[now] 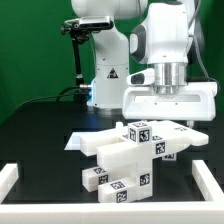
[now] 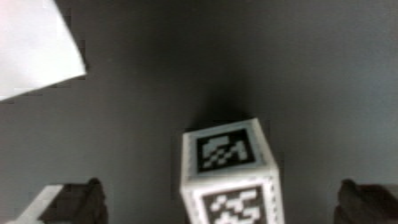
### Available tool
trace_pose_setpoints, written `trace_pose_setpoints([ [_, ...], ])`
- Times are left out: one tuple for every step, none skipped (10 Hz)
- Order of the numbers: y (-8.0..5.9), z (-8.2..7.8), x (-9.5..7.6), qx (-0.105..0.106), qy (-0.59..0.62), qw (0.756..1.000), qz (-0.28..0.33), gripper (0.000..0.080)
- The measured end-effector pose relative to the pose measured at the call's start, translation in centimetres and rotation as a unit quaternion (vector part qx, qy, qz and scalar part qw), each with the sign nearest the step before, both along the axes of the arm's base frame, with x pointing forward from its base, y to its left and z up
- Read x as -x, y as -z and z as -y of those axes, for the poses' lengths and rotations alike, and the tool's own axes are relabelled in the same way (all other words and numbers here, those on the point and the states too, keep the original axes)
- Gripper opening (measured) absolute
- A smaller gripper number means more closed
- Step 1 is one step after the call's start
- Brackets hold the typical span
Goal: Assemble chair
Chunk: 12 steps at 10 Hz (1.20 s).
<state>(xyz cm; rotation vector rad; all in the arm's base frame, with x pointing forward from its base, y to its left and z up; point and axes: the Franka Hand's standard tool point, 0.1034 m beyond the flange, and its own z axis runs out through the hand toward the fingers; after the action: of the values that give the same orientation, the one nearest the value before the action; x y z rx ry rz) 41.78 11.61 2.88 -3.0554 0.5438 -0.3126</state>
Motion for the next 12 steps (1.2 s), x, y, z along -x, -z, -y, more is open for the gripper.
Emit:
trace_pose_setpoints([
  [0.5, -0.5, 0.0, 0.0, 0.004, 1.0, -0.002, 0.0649],
  [0.7, -0.6, -0.8, 0.001, 0.004, 1.0, 0.001, 0.0649],
  [0.9, -0.6, -1.0, 0.001, 0.007, 1.0, 0.001, 0.0649],
  [1.2, -0.7, -1.0, 0.002, 0.008, 1.0, 0.0, 0.0649],
  [1.2, -0.8, -1.2, 0.002, 0.006, 1.0, 0.001, 0.0649],
  [1.3, -0.6, -1.6, 0.004, 0.004, 1.0, 0.002, 0.0649],
  [1.5, -0.6, -1.7, 0.005, 0.002, 1.0, 0.002, 0.0649],
  [1.7, -0.7, -1.8, 0.006, 0.003, 1.0, 0.001, 0.0649],
  [1.9, -0.8, -1.8, 0.006, 0.006, 1.0, 0.006, 0.0649],
  [2.0, -0.7, -1.7, 0.007, 0.004, 1.0, 0.005, 0.0649],
  [2.0, -0.7, -1.7, 0.008, 0.003, 1.0, 0.005, 0.0522],
  [2.0, -0.6, -1.7, 0.008, 0.0, 1.0, 0.005, 0.0384],
])
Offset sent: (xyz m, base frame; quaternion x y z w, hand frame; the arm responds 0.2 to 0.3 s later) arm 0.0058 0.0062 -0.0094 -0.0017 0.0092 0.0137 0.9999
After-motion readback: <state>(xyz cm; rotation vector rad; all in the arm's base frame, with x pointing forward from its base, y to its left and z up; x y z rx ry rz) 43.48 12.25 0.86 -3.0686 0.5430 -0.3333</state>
